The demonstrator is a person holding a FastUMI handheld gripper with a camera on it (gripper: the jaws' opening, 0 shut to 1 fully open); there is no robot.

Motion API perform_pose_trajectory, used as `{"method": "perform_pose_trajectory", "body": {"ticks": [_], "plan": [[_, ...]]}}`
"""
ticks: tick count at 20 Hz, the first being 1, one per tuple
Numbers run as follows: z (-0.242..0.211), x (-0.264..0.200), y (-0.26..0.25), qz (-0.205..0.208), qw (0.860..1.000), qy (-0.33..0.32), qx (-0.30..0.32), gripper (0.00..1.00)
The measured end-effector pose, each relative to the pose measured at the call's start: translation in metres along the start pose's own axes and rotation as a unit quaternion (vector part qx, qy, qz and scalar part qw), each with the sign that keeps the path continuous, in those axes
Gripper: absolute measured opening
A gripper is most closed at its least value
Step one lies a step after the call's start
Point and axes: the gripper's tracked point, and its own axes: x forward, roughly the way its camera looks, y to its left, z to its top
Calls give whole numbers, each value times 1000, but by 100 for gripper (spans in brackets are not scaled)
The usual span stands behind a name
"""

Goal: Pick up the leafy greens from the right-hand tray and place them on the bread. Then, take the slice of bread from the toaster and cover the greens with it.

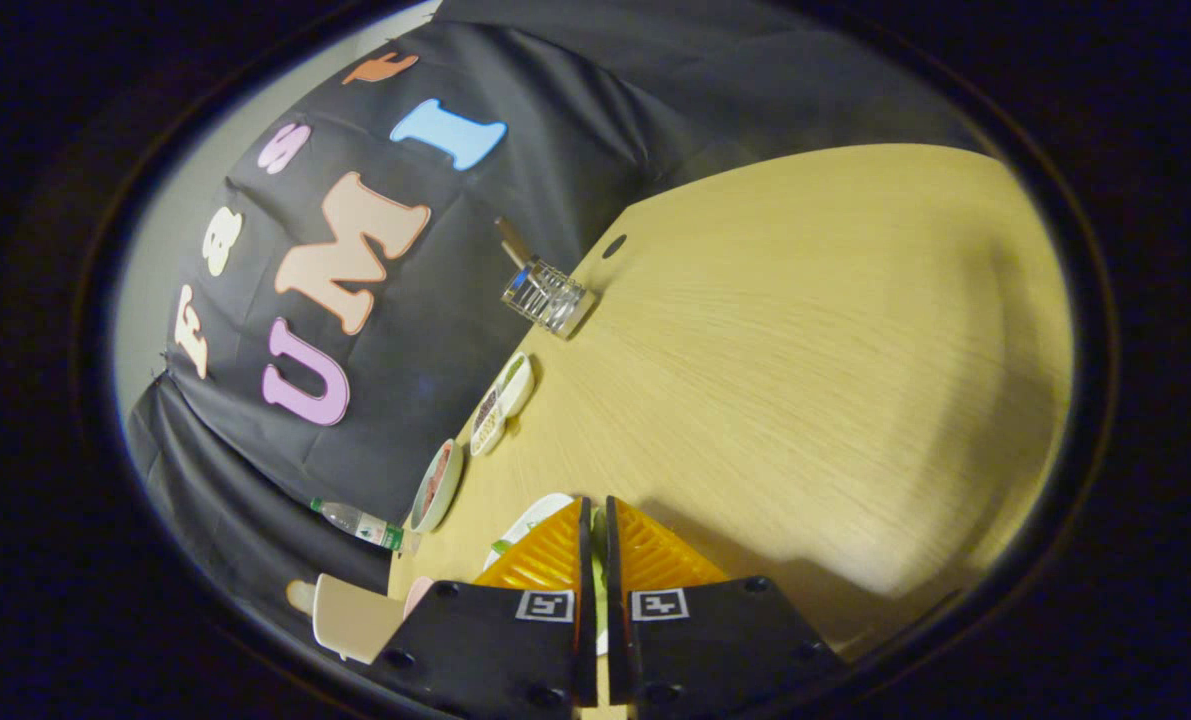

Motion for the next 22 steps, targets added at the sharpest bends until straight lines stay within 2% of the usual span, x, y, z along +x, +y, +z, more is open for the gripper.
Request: {"method": "perform_pose_trajectory", "body": {"ticks": [1, 4, 10, 22], "plan": [[1, -3, -1, -6, 1000, -2, -5, 3], [5, -5, 12, -1, 1000, -9, -15, 3], [15, -25, 69, 46, 999, -25, -12, 3], [-52, -89, 219, 159, 987, 5, -34, 3]]}}
